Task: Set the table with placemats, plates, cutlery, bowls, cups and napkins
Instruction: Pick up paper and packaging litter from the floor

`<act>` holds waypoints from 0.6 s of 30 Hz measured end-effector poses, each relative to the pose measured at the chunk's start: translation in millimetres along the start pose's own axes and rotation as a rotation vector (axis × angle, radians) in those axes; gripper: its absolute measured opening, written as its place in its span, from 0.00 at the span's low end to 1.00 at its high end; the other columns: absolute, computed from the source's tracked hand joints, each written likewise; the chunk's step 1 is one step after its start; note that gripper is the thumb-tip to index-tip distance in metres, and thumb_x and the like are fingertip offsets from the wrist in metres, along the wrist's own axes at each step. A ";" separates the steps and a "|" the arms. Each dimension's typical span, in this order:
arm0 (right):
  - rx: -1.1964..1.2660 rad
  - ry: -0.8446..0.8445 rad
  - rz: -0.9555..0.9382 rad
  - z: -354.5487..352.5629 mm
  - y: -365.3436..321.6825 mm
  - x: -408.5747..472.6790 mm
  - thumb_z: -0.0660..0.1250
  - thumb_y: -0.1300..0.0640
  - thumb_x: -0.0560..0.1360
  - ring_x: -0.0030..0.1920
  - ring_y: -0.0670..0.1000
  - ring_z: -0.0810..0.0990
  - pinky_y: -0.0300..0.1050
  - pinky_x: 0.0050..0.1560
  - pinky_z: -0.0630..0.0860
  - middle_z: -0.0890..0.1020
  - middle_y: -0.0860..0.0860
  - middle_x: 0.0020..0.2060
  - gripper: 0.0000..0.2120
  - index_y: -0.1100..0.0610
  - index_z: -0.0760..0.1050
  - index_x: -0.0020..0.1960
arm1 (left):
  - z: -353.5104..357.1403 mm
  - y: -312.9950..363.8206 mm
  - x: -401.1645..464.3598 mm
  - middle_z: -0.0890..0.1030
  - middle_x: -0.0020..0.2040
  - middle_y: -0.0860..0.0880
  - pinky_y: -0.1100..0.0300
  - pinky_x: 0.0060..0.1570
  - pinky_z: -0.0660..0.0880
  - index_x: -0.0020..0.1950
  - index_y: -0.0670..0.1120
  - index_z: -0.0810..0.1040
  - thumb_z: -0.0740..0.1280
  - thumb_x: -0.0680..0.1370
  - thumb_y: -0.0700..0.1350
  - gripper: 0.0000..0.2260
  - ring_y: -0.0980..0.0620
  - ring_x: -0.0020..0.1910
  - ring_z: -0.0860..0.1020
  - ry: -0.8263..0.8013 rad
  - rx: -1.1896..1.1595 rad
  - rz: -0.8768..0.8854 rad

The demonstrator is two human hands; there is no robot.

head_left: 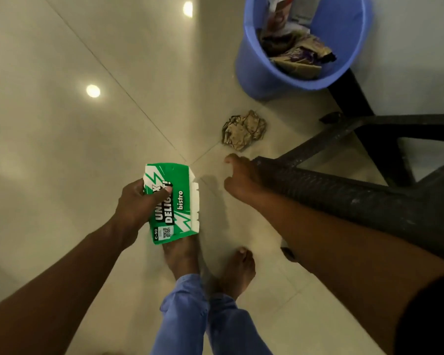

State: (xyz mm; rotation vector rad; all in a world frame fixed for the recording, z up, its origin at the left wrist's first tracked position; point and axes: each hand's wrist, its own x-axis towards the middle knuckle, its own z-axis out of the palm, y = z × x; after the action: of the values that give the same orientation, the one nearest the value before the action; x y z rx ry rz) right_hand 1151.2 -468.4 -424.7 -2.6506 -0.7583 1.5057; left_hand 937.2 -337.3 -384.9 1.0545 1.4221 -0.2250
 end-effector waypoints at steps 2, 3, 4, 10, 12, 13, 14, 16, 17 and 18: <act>-0.165 0.093 0.000 -12.9 -3.9 24.3 0.69 0.55 0.74 0.69 0.62 0.69 0.58 0.64 0.74 0.66 0.57 0.72 0.33 0.48 0.61 0.76 | -8.0 -8.5 2.2 0.88 0.46 0.48 0.43 0.52 0.83 0.52 0.49 0.85 0.75 0.77 0.43 0.05 0.45 0.45 0.87 0.018 -0.040 -0.002; -0.206 0.127 0.009 -27.9 -4.5 36.2 0.69 0.54 0.74 0.71 0.63 0.66 0.59 0.65 0.73 0.62 0.57 0.75 0.36 0.47 0.57 0.78 | -8.7 -5.3 4.6 0.88 0.46 0.48 0.44 0.52 0.83 0.51 0.49 0.85 0.76 0.77 0.43 0.04 0.45 0.45 0.88 0.013 -0.058 0.017; -0.237 0.134 0.012 -29.5 -8.1 48.5 0.69 0.54 0.74 0.74 0.64 0.62 0.60 0.67 0.71 0.57 0.57 0.78 0.39 0.46 0.54 0.80 | -13.0 -16.4 4.6 0.88 0.46 0.48 0.45 0.51 0.83 0.51 0.49 0.85 0.76 0.77 0.42 0.04 0.45 0.45 0.88 0.039 -0.095 0.012; -0.273 0.185 0.137 -29.6 3.6 90.5 0.72 0.53 0.75 0.79 0.67 0.51 0.66 0.73 0.65 0.42 0.58 0.82 0.49 0.41 0.42 0.82 | -21.2 -69.0 -9.0 0.88 0.48 0.47 0.43 0.50 0.83 0.54 0.49 0.84 0.76 0.77 0.45 0.07 0.43 0.46 0.87 0.040 -0.204 -0.048; -0.240 0.192 0.161 -33.4 10.6 97.9 0.73 0.51 0.75 0.79 0.68 0.51 0.67 0.73 0.64 0.41 0.58 0.81 0.50 0.39 0.40 0.82 | -22.4 -79.6 -11.7 0.88 0.48 0.47 0.45 0.48 0.83 0.54 0.49 0.84 0.75 0.77 0.45 0.06 0.44 0.44 0.87 0.010 -0.195 -0.058; -0.252 0.195 0.151 -25.9 8.9 107.8 0.73 0.49 0.75 0.78 0.69 0.52 0.67 0.73 0.64 0.41 0.59 0.81 0.51 0.39 0.39 0.82 | -26.3 -92.0 -9.8 0.88 0.48 0.47 0.46 0.47 0.83 0.54 0.49 0.84 0.75 0.77 0.46 0.06 0.44 0.43 0.87 0.010 -0.211 -0.072; -0.261 0.209 0.146 -26.5 10.1 112.3 0.74 0.48 0.74 0.78 0.69 0.54 0.67 0.72 0.65 0.42 0.59 0.81 0.52 0.39 0.39 0.82 | -26.6 -97.2 -9.7 0.88 0.47 0.47 0.47 0.46 0.83 0.54 0.49 0.84 0.75 0.77 0.46 0.06 0.44 0.43 0.87 0.001 -0.213 -0.075; -0.268 0.236 0.127 -20.7 12.4 120.7 0.77 0.46 0.70 0.75 0.69 0.60 0.64 0.70 0.69 0.50 0.61 0.79 0.52 0.40 0.44 0.81 | -27.1 -110.9 -8.2 0.88 0.48 0.46 0.46 0.47 0.83 0.55 0.48 0.84 0.75 0.77 0.47 0.08 0.44 0.44 0.87 -0.016 -0.210 -0.104; -0.253 0.261 0.114 -18.3 15.3 122.1 0.78 0.46 0.68 0.72 0.69 0.63 0.62 0.68 0.71 0.54 0.61 0.77 0.52 0.42 0.47 0.79 | -27.3 -114.9 -7.3 0.88 0.49 0.45 0.45 0.48 0.83 0.56 0.48 0.84 0.75 0.77 0.47 0.09 0.43 0.45 0.87 -0.016 -0.220 -0.115; -0.229 0.264 0.109 -9.8 15.4 122.5 0.80 0.45 0.65 0.70 0.69 0.65 0.61 0.65 0.72 0.57 0.61 0.74 0.51 0.43 0.50 0.78 | -31.0 -121.3 -7.6 0.88 0.49 0.45 0.45 0.49 0.83 0.57 0.47 0.84 0.75 0.77 0.47 0.09 0.42 0.46 0.87 -0.020 -0.228 -0.130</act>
State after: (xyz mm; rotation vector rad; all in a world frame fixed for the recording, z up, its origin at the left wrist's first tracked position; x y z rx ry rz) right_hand 1217.3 -429.8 -522.0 -3.0214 -0.8219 1.1103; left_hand 830.0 -386.6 -427.6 0.7723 1.4623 -0.1620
